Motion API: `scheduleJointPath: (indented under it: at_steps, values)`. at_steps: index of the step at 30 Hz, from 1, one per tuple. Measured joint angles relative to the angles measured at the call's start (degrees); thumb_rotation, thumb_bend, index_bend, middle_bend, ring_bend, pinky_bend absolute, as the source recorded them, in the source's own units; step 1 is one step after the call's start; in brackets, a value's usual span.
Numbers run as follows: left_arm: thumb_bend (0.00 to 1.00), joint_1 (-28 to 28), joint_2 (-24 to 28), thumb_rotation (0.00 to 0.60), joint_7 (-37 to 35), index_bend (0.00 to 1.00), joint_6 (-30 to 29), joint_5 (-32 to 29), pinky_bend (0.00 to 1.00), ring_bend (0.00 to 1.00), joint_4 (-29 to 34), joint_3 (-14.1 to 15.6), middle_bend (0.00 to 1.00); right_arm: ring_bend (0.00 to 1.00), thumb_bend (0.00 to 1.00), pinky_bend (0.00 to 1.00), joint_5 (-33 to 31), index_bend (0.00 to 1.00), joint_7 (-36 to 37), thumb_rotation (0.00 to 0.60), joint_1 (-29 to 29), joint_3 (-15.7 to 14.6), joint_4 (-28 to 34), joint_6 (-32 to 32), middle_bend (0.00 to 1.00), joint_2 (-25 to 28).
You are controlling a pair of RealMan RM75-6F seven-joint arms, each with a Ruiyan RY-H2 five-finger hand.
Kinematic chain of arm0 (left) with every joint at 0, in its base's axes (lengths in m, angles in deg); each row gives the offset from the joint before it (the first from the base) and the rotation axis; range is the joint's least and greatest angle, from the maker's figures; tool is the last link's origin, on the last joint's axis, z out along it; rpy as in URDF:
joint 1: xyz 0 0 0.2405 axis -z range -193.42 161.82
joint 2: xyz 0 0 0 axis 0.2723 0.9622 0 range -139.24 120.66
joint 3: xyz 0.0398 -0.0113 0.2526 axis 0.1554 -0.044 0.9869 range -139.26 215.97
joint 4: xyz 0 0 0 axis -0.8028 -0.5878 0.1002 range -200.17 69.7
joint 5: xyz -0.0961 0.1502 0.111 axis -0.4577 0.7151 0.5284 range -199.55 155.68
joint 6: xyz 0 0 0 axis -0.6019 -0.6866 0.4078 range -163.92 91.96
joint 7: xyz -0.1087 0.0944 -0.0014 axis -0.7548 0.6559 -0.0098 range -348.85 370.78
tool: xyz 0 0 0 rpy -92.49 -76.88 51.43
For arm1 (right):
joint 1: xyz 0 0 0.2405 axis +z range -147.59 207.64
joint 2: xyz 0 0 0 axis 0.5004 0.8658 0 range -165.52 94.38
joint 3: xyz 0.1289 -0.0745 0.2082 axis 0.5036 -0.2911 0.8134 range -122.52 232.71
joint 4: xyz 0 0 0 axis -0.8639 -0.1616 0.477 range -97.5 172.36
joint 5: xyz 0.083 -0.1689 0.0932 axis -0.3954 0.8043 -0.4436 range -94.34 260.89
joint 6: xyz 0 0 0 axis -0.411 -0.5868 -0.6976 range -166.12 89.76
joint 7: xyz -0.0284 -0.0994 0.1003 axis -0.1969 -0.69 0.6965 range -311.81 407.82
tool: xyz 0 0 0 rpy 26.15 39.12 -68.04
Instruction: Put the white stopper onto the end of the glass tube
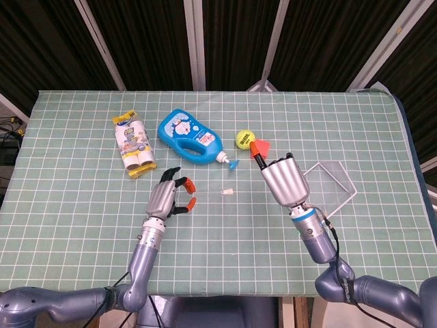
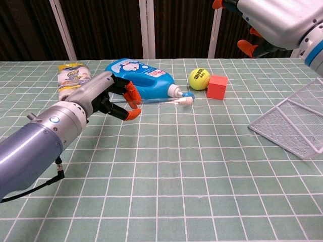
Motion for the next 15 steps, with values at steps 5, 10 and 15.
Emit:
scheduleJointPath:
  at_steps: [5,10,15]
  values:
    - [0.76,-0.7,-0.8,0.600,0.2,0.53,0.8,0.3,0.00,0.09,-1.9,1.4,0.50,1.00,0.44,0.91,0.1,0.18,-0.2,0.600,0.1,0.2,1.1,-0.1,0.97,0.5]
    - [0.76,-1.0,-1.8,0.600,0.9,0.52,1.4,0.8,0.00,0.09,-3.8,2.3,0.50,1.00,0.44,0.91,0.2,0.18,-0.3,0.600,-0.2,0.2,2.0,-0.4,0.97,1.3]
    - [0.76,-0.9,-2.7,0.600,2.0,0.52,1.9,1.3,0.00,0.09,-5.9,2.7,0.50,1.00,0.44,0.91,0.3,0.18,-0.1,0.600,-0.5,0.1,2.6,-0.6,0.97,1.9]
